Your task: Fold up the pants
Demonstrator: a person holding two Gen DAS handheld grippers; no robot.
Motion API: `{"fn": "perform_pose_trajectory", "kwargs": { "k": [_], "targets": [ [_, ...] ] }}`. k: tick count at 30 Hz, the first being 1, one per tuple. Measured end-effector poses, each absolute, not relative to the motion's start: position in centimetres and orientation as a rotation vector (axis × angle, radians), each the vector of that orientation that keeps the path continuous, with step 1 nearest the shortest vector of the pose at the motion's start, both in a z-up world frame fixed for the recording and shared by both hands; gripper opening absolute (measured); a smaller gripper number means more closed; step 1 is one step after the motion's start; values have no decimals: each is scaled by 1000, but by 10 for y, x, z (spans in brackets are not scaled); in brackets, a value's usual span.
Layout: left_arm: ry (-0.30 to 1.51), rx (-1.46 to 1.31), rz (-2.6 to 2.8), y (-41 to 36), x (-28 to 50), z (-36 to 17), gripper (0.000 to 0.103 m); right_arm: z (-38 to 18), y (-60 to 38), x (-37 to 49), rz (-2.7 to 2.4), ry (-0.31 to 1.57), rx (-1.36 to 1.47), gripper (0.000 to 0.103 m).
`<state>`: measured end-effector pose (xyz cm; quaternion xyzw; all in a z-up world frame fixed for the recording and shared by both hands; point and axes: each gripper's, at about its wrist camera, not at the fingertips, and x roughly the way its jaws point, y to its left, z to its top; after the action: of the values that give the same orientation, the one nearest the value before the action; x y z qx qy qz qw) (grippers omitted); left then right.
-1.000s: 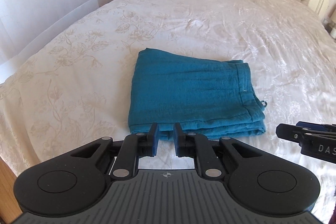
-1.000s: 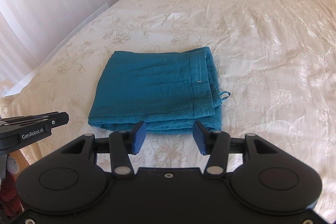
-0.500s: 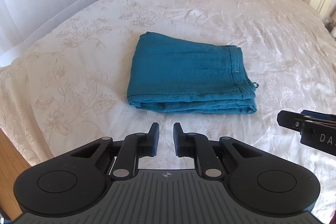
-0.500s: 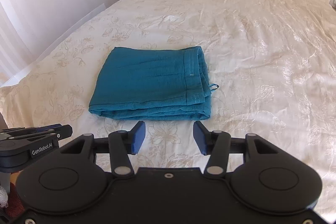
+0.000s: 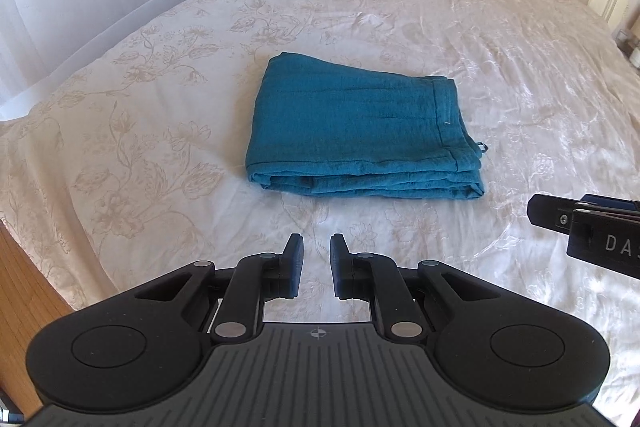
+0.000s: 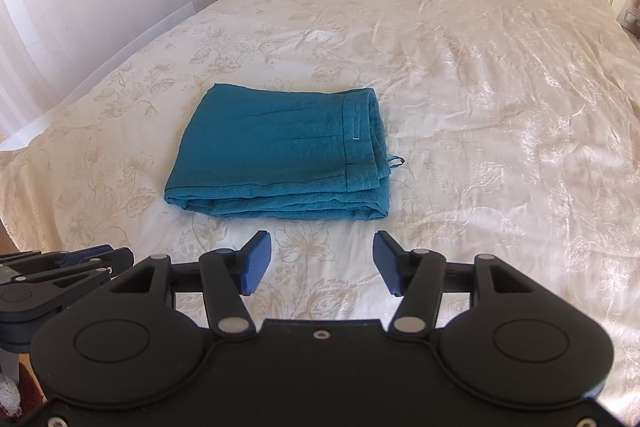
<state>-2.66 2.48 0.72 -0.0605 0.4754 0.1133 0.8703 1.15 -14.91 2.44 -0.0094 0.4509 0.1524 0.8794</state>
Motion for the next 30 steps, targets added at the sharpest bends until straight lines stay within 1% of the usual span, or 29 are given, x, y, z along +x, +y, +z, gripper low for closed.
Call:
{"fn": "perform_pose_trajectory", "kwargs": {
  "k": [21,30],
  "targets": [
    [965,-99,285,22,-29,18,14,30,-148,10,293,931,-9,62],
    [949,-46,310,22,-28,19,15,30,-147,10,293,932,-10,62]
  ]
}}
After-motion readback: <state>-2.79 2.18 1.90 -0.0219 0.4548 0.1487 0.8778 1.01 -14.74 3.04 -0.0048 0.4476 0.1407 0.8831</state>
